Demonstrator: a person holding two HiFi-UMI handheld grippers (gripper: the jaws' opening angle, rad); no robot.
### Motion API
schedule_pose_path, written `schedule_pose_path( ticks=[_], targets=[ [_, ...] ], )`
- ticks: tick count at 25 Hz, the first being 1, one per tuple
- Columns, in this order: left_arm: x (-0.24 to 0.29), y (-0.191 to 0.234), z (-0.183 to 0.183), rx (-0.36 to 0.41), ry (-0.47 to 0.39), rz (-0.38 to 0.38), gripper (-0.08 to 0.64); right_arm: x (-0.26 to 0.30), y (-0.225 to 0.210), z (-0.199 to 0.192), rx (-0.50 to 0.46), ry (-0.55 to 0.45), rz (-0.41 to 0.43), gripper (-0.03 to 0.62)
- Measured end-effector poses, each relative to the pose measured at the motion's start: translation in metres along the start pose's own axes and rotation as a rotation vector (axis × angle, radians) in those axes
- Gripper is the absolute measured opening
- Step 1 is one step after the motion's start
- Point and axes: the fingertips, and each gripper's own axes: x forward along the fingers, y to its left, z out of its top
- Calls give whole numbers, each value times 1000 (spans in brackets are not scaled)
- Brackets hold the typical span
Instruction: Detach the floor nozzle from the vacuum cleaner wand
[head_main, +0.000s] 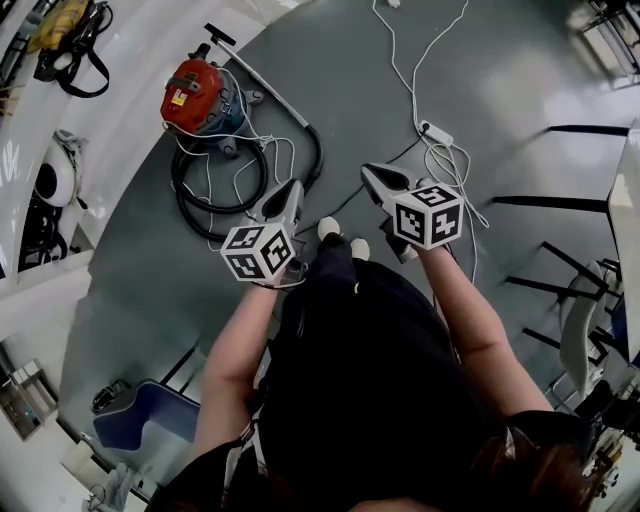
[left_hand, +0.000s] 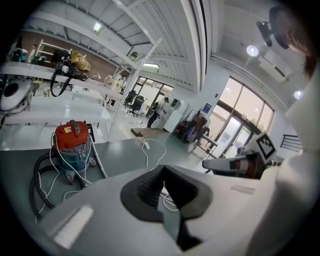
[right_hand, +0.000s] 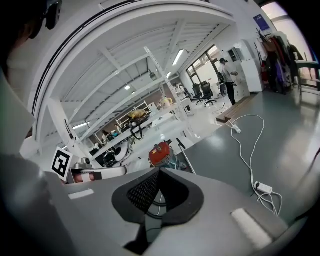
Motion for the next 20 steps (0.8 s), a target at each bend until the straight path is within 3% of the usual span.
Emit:
schedule_pose_path(
  ticks=[3,7,14,17,20],
  targets=[
    [8,15,1,-7,16,-6,11,21,0,7,-16,18,7,-6],
    [17,29,-4,-27,59,-71,11,50,-2,9,-32,57,21,-6],
    [16,58,-24,20,115,-110,9,99,-11,9,-48,96,39,-6],
    [19,71,-33,-9,126,-126,11,123,-17,6,-79,132,43,-6],
    [27,75,-40,-59,148,-205,11,144,-20,3,-98,184,54,-6]
  ],
)
